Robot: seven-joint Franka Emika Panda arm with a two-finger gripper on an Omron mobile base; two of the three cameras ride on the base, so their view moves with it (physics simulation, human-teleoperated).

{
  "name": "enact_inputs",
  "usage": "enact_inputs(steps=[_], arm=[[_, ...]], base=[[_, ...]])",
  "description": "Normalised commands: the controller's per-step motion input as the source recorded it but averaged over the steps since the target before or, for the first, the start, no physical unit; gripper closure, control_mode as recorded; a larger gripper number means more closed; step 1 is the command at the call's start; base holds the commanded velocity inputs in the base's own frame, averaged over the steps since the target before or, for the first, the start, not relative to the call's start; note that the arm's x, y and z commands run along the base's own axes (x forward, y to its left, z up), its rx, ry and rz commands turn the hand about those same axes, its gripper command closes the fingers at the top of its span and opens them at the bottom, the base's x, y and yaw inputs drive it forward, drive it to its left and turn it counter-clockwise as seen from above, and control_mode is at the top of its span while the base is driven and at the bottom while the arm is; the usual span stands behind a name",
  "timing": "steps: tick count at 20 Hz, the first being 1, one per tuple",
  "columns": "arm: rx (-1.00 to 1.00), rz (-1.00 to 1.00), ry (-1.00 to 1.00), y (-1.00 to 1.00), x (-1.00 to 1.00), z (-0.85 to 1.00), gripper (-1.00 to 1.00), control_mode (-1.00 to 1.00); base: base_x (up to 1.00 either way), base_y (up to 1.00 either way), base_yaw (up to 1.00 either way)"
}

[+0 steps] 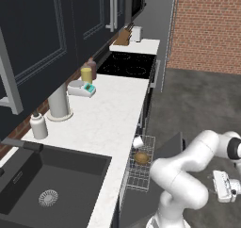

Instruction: Pick up the cup and bowl from the counter, place them in the dishwasher, and close the dishwasher door.

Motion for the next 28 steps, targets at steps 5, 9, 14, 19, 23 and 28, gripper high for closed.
enact_inputs(steps=[5,9,14,19,23,28], arm=[[0.2,0.0,-0.03,0.0,0.61,-0.35,-1.0,-1.0],[0.12,0.0,-0.01,0.0,0.62,-0.46,-1.0,-1.0],[0.03,0.0,-0.05,0.0,0.58,-0.54,-1.0,-1.0],[0.0,0.0,-0.06,0.0,0.54,-0.62,-1.0,-1.0],[0.0,0.0,-0.06,0.0,0.5,-0.66,-1.0,-1.0],[0.0,0.0,-0.02,0.05,0.3,-0.79,-1.0,-1.0]], base=[[0.0,0.0,0.0],[0.0,0.0,0.0],[0.0,0.0,0.0],[0.0,0.0,0.0],[0.0,0.0,0.0],[0.0,0.0,0.0]])
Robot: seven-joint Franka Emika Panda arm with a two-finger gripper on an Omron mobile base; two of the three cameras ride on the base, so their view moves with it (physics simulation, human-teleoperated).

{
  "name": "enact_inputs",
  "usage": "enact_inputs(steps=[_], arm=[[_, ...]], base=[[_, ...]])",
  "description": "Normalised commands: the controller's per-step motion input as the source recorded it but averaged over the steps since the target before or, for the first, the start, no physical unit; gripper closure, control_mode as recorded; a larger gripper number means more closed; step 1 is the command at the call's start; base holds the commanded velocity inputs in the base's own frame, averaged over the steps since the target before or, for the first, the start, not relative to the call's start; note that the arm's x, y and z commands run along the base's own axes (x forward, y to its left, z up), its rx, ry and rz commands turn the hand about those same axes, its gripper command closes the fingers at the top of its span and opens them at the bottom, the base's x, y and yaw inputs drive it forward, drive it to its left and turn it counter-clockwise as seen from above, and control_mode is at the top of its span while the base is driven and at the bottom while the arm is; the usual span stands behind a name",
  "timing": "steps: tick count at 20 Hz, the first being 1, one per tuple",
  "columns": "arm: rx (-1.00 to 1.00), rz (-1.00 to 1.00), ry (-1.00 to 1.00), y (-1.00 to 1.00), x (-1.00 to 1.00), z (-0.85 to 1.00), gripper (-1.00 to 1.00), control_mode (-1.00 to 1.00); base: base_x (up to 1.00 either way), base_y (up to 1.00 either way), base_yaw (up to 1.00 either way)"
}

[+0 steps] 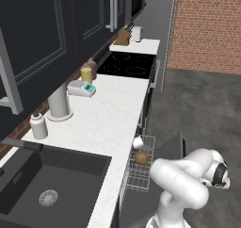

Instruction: Pick up the cup and bowl from the counter, place them in the dishwasher, and close the dishwasher door.

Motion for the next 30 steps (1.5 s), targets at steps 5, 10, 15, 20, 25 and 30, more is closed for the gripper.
enact_inputs(steps=[5,10,15,20,25,30], arm=[[0.0,0.0,-0.01,0.12,0.18,-0.58,-1.0,-1.0],[0.01,0.0,-0.03,0.23,0.09,-0.21,-1.0,-1.0],[0.11,0.0,-0.1,0.35,0.05,0.08,-1.0,-1.0],[0.17,0.0,-0.13,0.34,0.09,0.47,-1.0,-1.0],[0.22,0.0,-0.09,0.4,0.17,0.68,-1.0,-1.0],[0.24,0.0,-0.06,0.59,0.26,0.74,-1.0,-1.0]], base=[[0.0,0.0,0.0],[0.0,0.0,0.0],[0.0,0.0,0.0],[0.0,0.0,0.0],[0.0,0.0,0.0],[0.0,0.0,0.0]])
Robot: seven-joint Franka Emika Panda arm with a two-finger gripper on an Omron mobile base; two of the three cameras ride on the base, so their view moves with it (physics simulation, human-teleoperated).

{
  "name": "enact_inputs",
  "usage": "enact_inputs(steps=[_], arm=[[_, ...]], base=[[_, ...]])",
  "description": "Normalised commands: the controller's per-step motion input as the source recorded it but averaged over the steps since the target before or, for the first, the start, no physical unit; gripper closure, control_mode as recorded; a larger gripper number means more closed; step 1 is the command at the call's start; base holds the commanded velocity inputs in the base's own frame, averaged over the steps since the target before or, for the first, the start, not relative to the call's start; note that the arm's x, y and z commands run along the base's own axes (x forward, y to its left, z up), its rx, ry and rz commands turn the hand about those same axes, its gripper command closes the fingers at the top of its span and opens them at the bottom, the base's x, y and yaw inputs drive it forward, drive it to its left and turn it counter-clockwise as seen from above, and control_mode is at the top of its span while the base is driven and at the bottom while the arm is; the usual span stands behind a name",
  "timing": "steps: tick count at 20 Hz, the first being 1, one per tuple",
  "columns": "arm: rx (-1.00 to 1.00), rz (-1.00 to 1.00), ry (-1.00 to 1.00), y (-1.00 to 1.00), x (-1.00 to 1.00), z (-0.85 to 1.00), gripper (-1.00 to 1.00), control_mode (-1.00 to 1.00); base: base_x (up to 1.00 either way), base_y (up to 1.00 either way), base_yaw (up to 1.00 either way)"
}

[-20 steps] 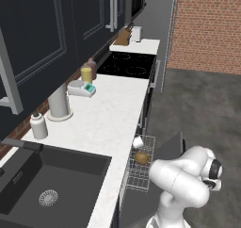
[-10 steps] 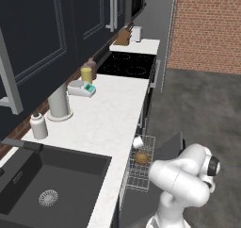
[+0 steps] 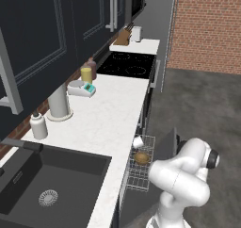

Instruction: Pick up the cup and bowl from the counter, place them in the dishwasher, and close the dishwasher door.

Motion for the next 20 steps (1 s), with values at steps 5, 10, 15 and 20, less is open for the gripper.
enact_inputs(steps=[5,10,15,20], arm=[[0.22,0.0,-0.03,0.87,0.3,0.71,-1.0,-1.0],[0.16,0.0,-0.02,1.0,0.39,0.56,-1.0,-1.0],[0.12,0.0,0.0,0.98,0.5,0.33,-1.0,-1.0],[0.08,0.0,0.0,0.96,0.55,0.16,-1.0,-1.0]], base=[[0.0,0.0,0.0],[0.0,0.0,0.0],[0.0,0.0,0.0],[0.0,0.0,0.0]])
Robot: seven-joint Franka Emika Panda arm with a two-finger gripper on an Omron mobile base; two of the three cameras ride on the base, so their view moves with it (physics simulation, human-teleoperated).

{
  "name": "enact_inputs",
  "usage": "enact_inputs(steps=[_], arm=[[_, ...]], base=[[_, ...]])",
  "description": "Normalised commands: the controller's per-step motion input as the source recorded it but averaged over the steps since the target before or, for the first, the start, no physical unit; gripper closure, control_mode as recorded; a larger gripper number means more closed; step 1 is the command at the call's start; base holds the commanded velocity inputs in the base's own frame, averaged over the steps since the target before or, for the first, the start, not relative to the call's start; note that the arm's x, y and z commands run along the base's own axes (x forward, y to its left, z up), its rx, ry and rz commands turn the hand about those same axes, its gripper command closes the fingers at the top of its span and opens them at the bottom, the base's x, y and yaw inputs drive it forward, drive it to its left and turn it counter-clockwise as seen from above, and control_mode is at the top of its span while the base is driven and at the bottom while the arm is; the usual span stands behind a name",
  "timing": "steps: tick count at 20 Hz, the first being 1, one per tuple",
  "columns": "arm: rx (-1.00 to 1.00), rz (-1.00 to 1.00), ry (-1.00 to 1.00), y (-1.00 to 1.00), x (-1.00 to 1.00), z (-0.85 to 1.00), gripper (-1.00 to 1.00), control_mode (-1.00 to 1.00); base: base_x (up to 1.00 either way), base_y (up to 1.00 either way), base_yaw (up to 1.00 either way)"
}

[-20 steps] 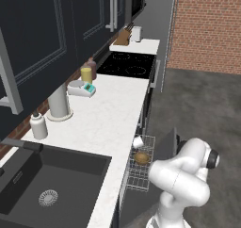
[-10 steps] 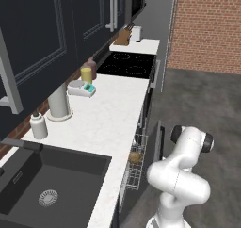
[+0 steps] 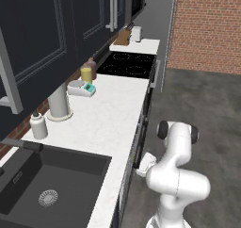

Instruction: Pick up the cup and bowl from the counter, place them in the dishwasher, and close the dishwasher door.

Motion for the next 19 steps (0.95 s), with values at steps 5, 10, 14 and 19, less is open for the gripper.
enact_inputs(steps=[5,10,14,19], arm=[[0.07,0.0,0.0,0.89,0.54,0.05,-1.0,-1.0],[0.06,0.0,0.0,0.81,0.54,0.0,-1.0,-1.0],[0.03,0.0,0.0,0.75,0.53,0.0,-1.0,-1.0],[0.01,0.0,0.0,0.72,0.49,0.0,-1.0,-1.0]], base=[[0.0,0.0,0.0],[0.0,0.0,0.0],[0.0,0.0,0.0],[0.0,0.0,0.0]])
